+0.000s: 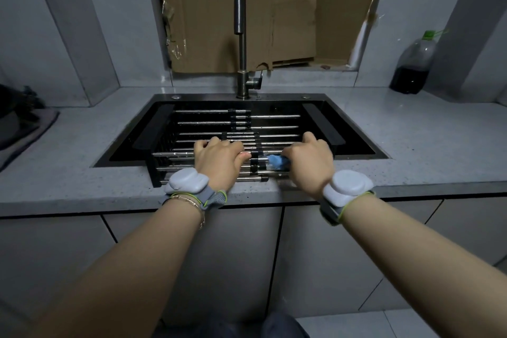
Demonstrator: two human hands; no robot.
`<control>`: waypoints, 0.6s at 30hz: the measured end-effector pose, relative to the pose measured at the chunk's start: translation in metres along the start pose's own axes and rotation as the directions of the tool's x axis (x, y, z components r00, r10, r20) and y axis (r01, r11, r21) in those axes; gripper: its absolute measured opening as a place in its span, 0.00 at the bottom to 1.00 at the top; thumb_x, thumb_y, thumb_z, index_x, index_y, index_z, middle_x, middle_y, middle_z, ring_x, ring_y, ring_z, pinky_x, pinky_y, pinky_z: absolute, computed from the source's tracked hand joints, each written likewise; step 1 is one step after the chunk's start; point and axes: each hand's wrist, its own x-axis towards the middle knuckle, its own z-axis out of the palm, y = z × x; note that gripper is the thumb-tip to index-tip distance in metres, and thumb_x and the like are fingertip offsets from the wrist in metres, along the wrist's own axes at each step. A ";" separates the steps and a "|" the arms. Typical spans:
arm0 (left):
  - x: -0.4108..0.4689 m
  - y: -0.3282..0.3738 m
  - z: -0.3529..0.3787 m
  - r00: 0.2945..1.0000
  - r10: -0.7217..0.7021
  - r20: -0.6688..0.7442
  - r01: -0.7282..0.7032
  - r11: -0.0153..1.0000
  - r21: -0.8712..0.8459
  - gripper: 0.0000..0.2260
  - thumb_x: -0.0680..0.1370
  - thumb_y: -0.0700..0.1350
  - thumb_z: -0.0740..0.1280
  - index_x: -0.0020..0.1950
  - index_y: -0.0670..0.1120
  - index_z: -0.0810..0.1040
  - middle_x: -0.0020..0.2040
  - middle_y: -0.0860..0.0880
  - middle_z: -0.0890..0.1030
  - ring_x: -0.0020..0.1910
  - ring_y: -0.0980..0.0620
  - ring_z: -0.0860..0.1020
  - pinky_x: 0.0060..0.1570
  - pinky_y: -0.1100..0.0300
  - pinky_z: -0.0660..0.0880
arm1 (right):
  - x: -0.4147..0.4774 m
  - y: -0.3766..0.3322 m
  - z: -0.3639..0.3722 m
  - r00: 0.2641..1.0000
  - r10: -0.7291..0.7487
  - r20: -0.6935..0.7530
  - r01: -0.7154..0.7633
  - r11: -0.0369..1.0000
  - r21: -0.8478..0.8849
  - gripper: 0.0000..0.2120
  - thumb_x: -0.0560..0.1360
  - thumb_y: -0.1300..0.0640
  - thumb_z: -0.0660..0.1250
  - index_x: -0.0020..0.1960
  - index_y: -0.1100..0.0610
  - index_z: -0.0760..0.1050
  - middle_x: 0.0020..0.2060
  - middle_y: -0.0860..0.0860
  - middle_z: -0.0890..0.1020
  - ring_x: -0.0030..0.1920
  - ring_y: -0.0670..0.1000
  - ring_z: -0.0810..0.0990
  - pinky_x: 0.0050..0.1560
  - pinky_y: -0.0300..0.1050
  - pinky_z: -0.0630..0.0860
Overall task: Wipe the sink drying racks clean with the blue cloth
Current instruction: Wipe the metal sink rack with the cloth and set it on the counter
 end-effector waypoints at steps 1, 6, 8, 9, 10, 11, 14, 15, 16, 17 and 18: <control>-0.001 0.000 0.000 1.000 -0.001 0.002 0.001 1.000 0.000 0.15 0.81 0.55 0.55 0.54 0.48 0.77 0.53 0.49 0.79 0.58 0.47 0.69 0.60 0.54 0.54 | -0.004 0.008 0.002 1.000 0.001 -0.010 -0.002 0.999 -0.034 0.14 0.72 0.60 0.60 0.56 0.53 0.77 0.51 0.48 0.80 0.58 0.55 0.67 0.45 0.45 0.57; -0.005 0.000 -0.004 1.000 0.010 0.002 -0.010 1.000 -0.008 0.15 0.81 0.55 0.55 0.55 0.48 0.77 0.53 0.49 0.79 0.59 0.47 0.69 0.61 0.53 0.54 | -0.020 0.038 0.012 0.988 -0.019 -0.156 0.021 1.000 0.012 0.12 0.55 0.68 0.73 0.38 0.59 0.82 0.31 0.51 0.80 0.40 0.59 0.75 0.35 0.44 0.59; -0.006 -0.001 -0.006 1.000 0.014 0.010 -0.014 1.000 -0.025 0.15 0.81 0.55 0.55 0.55 0.48 0.77 0.53 0.50 0.80 0.59 0.47 0.69 0.62 0.53 0.54 | -0.022 0.042 0.011 0.977 -0.033 -0.210 0.069 0.984 0.167 0.15 0.55 0.71 0.73 0.40 0.59 0.83 0.31 0.53 0.82 0.38 0.61 0.77 0.33 0.44 0.65; -0.007 -0.002 -0.008 1.000 0.016 0.026 -0.015 0.999 -0.030 0.15 0.81 0.54 0.55 0.54 0.48 0.77 0.53 0.50 0.80 0.59 0.47 0.69 0.64 0.52 0.53 | -0.023 0.042 0.006 0.973 0.014 -0.229 0.057 0.952 0.299 0.16 0.59 0.72 0.70 0.44 0.60 0.83 0.36 0.56 0.83 0.42 0.61 0.78 0.37 0.46 0.70; -0.008 -0.002 -0.010 0.999 0.019 0.046 -0.018 0.999 -0.033 0.15 0.81 0.54 0.55 0.54 0.48 0.77 0.54 0.50 0.79 0.60 0.47 0.69 0.65 0.51 0.52 | -0.024 0.044 -0.003 0.968 0.099 -0.232 0.015 0.894 0.448 0.16 0.64 0.72 0.66 0.48 0.61 0.82 0.42 0.58 0.84 0.47 0.61 0.79 0.44 0.47 0.73; -0.009 -0.004 -0.013 0.997 0.022 0.072 -0.020 0.999 -0.032 0.15 0.81 0.54 0.55 0.54 0.48 0.77 0.54 0.50 0.79 0.60 0.47 0.69 0.67 0.50 0.51 | -0.021 0.047 -0.009 0.946 0.212 -0.246 -0.032 0.816 0.577 0.16 0.66 0.73 0.63 0.49 0.62 0.82 0.44 0.59 0.84 0.48 0.58 0.79 0.48 0.46 0.73; -0.011 -0.008 -0.021 0.994 -0.008 0.108 0.015 0.998 -0.065 0.19 0.81 0.58 0.52 0.41 0.49 0.75 0.46 0.49 0.79 0.59 0.46 0.70 0.69 0.45 0.51 | -0.005 0.070 -0.029 0.776 0.599 -0.199 -0.107 0.436 0.894 0.17 0.69 0.73 0.57 0.46 0.58 0.79 0.40 0.56 0.81 0.44 0.50 0.77 0.44 0.41 0.74; -0.012 -0.006 -0.025 0.993 -0.042 0.106 0.051 0.996 -0.078 0.22 0.80 0.60 0.50 0.36 0.49 0.73 0.41 0.49 0.78 0.58 0.45 0.71 0.69 0.44 0.52 | 0.002 0.080 -0.033 0.706 0.692 -0.153 -0.107 0.318 0.942 0.16 0.69 0.72 0.56 0.45 0.56 0.78 0.40 0.55 0.79 0.43 0.50 0.76 0.43 0.43 0.74; -0.011 -0.003 -0.029 0.992 -0.073 0.099 0.080 0.994 -0.071 0.25 0.80 0.61 0.49 0.32 0.49 0.71 0.38 0.49 0.76 0.57 0.44 0.71 0.68 0.43 0.53 | 0.008 0.089 -0.036 0.669 0.733 -0.123 -0.123 0.272 0.954 0.16 0.69 0.71 0.56 0.45 0.56 0.77 0.40 0.54 0.79 0.44 0.51 0.76 0.45 0.45 0.74; -0.009 0.003 -0.031 0.992 -0.086 0.089 0.090 0.995 -0.039 0.26 0.80 0.61 0.48 0.31 0.48 0.72 0.38 0.48 0.76 0.57 0.44 0.71 0.67 0.44 0.54 | 0.013 0.094 -0.034 0.678 0.729 -0.091 -0.183 0.288 0.940 0.17 0.69 0.71 0.56 0.47 0.56 0.78 0.42 0.54 0.79 0.46 0.51 0.77 0.46 0.45 0.74; -0.006 0.012 -0.033 0.994 -0.080 0.070 0.080 0.997 0.005 0.27 0.80 0.61 0.48 0.34 0.47 0.75 0.40 0.47 0.77 0.57 0.44 0.72 0.67 0.44 0.55 | 0.016 0.095 -0.032 0.728 0.683 -0.051 -0.242 0.326 0.914 0.18 0.69 0.72 0.57 0.50 0.58 0.79 0.43 0.55 0.80 0.47 0.51 0.77 0.47 0.45 0.74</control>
